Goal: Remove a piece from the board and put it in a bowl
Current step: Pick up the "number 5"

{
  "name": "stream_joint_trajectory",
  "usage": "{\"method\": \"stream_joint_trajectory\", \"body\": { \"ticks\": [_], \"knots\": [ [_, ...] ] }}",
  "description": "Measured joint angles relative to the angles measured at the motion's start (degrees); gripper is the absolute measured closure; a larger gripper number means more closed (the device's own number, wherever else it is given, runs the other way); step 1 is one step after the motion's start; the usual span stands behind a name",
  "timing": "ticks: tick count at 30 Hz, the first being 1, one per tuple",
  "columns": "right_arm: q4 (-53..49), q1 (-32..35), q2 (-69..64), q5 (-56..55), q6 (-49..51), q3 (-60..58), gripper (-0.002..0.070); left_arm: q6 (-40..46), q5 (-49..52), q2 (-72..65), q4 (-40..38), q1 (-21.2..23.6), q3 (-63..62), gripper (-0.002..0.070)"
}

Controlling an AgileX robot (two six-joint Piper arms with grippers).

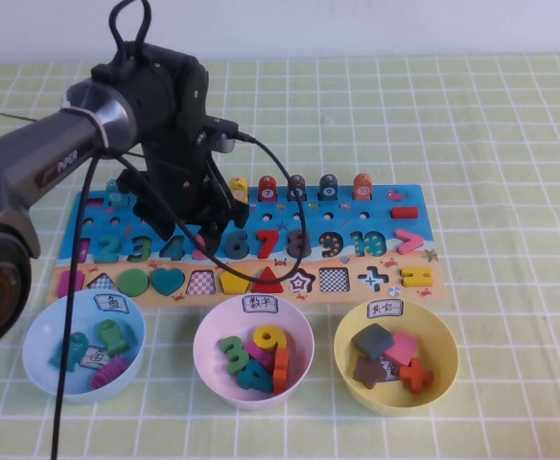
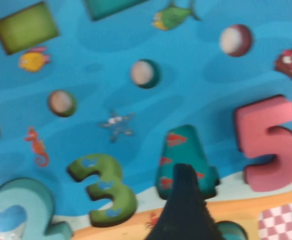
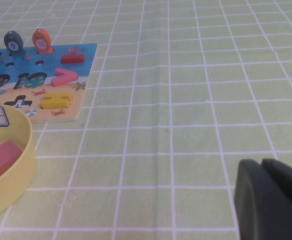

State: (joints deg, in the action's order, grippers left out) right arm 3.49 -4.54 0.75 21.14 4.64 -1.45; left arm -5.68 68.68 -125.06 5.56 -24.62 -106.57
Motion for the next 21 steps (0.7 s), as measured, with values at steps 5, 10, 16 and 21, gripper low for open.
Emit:
{"method": "stream_joint_trajectory", "body": {
  "ticks": [5, 10, 16, 21],
  "knots": [
    [0.0, 0.0, 0.0, 0.0, 0.0, 0.0, 0.0694, 0.55, -0.74, 0.0, -1.82, 0.75, 0.0, 0.0272],
    [0.0, 0.0, 0.0, 0.0, 0.0, 0.0, 0.0694, 0.66, -2.37, 0.0, -2.65, 0.75, 0.0, 0.0308],
    [0.0, 0.0, 0.0, 0.0, 0.0, 0.0, 0.0694, 0.85, -2.38, 0.0, -2.65, 0.75, 0.0, 0.0313],
    [0.0, 0.0, 0.0, 0.0, 0.0, 0.0, 0.0694, 0.85, -2.38, -1.01, -2.44, 0.75, 0.0, 0.0314]
  ]
}}
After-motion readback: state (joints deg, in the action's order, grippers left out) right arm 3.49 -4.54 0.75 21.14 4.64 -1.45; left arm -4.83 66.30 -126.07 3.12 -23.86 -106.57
